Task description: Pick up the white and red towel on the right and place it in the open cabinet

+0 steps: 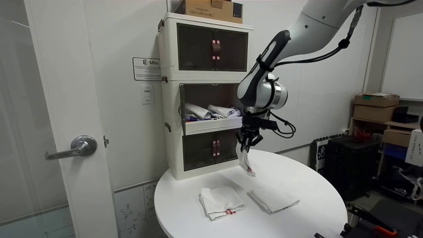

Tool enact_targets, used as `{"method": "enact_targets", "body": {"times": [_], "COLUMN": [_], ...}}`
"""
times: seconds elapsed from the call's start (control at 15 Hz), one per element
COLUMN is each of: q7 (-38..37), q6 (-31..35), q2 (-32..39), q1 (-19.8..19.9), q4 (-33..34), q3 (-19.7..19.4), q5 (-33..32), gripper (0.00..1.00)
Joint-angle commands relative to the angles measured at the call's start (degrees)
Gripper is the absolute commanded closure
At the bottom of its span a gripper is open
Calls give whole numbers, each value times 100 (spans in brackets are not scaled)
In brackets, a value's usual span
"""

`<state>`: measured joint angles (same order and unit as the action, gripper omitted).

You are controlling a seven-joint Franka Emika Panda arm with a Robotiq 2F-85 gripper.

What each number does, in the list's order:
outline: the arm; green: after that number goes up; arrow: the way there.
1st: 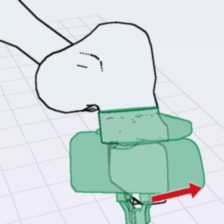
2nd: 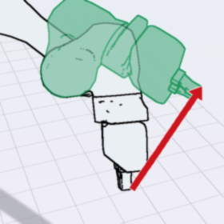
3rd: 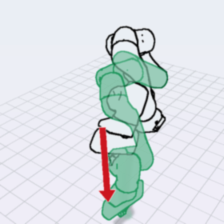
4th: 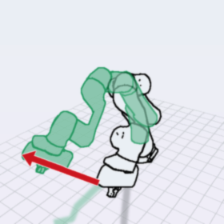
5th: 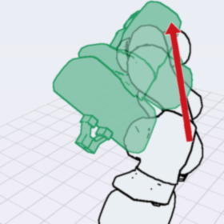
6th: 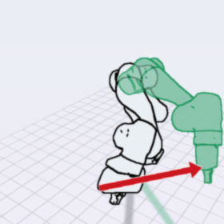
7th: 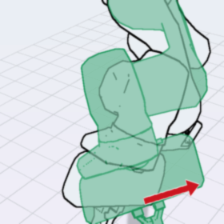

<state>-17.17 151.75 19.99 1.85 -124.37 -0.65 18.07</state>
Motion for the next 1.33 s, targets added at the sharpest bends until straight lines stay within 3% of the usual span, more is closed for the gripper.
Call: {"method": "enact_targets", "body": {"times": [0.0, 0.2, 0.4, 0.73, 0.93, 1.07, 1.27], "q7": [-70, -277, -829, -2793, -4012, -4359, -4317], "q6": [464, 820, 1077, 1574, 1420, 1283, 1116], "q2": [-575, -831, -904, -742, -259, 157, 904], "q1": [-200, -435, -683, -1314, -1659, -1723, -1595], "q4": [-147, -20, 351, 1178, 2142, 2742, 3569], "q3": [45, -21, -264, -1266, -1962, -2186, -2233], "q5": [-53, -363, -1172, -3482, -4853, -5174, -5018], "gripper": [97, 97, 97, 97, 97, 97, 97]}}
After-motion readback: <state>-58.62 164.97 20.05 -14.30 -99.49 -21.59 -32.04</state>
